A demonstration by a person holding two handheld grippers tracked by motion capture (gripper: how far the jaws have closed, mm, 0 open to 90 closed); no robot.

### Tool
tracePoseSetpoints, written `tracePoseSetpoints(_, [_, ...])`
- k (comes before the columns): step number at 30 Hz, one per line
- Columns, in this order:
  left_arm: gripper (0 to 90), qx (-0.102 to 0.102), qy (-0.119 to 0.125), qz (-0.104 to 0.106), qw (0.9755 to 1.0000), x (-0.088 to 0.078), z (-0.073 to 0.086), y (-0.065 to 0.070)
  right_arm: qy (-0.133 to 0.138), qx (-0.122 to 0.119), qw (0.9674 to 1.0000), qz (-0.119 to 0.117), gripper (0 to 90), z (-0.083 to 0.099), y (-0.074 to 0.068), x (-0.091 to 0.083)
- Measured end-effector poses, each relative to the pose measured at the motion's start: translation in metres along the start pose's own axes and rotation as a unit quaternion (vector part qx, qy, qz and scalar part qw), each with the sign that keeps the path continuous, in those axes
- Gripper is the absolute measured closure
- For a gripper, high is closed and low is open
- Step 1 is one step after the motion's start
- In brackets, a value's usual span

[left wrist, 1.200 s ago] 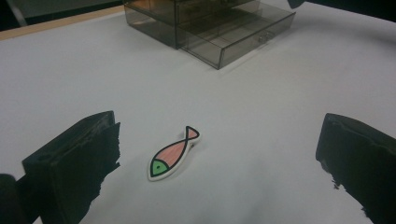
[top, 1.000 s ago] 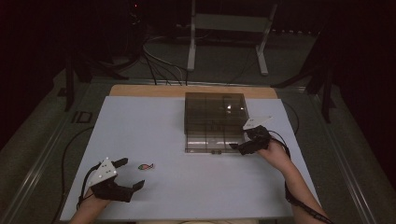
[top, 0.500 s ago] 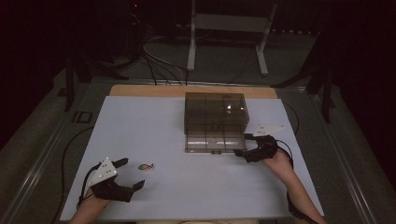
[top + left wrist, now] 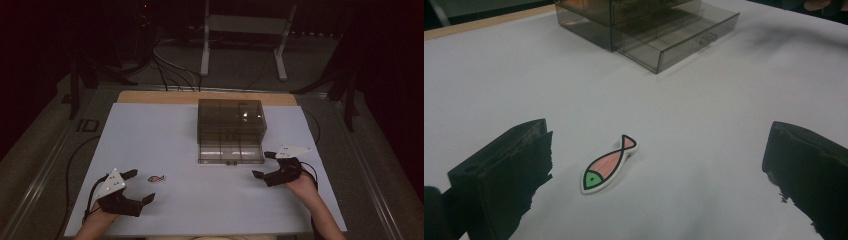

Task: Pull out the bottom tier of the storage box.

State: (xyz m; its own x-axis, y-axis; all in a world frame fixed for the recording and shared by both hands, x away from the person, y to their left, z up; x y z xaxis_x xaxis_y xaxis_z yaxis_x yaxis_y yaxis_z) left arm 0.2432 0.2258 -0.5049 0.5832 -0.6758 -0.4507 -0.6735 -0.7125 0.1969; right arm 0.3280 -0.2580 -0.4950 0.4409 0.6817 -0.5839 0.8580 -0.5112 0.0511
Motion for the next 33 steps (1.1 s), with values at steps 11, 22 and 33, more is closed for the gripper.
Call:
tracePoseSetpoints(11, [0.0,-0.001,-0.001,-0.002,1.0,0.0,0.0,-0.001,-0.003,0.004,0.9999,0.014,9.1,0.02,-0.018,-0.007])
tracePoseSetpoints(22, [0.0,-0.001,-0.005,0.003,1.0,0.0,0.001,0.0,0.03,-0.002,0.999,0.033,9.1,0.029,-0.027,-0.009])
tracePoseSetpoints(33, [0.0,-0.002,-0.009,0.006,0.9999,0.001,0.002,0.0,0.047,-0.013,0.9976,0.05,9.1,0.03,-0.021,-0.004])
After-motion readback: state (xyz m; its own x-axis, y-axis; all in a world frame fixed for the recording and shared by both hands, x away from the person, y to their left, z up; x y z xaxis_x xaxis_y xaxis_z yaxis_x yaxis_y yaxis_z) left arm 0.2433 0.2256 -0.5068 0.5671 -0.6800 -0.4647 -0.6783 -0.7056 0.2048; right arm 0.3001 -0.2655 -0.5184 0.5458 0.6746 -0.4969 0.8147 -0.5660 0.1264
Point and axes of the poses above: each handheld gripper's, and its own axes: x roughly forward along the jaws, z roughly out of its underside, y roughly to its right, the point moved 2 cm from there along x, roughly forward along the jaws, and after that the axes turned 9 degrees about -x, right-handed, at the moved point
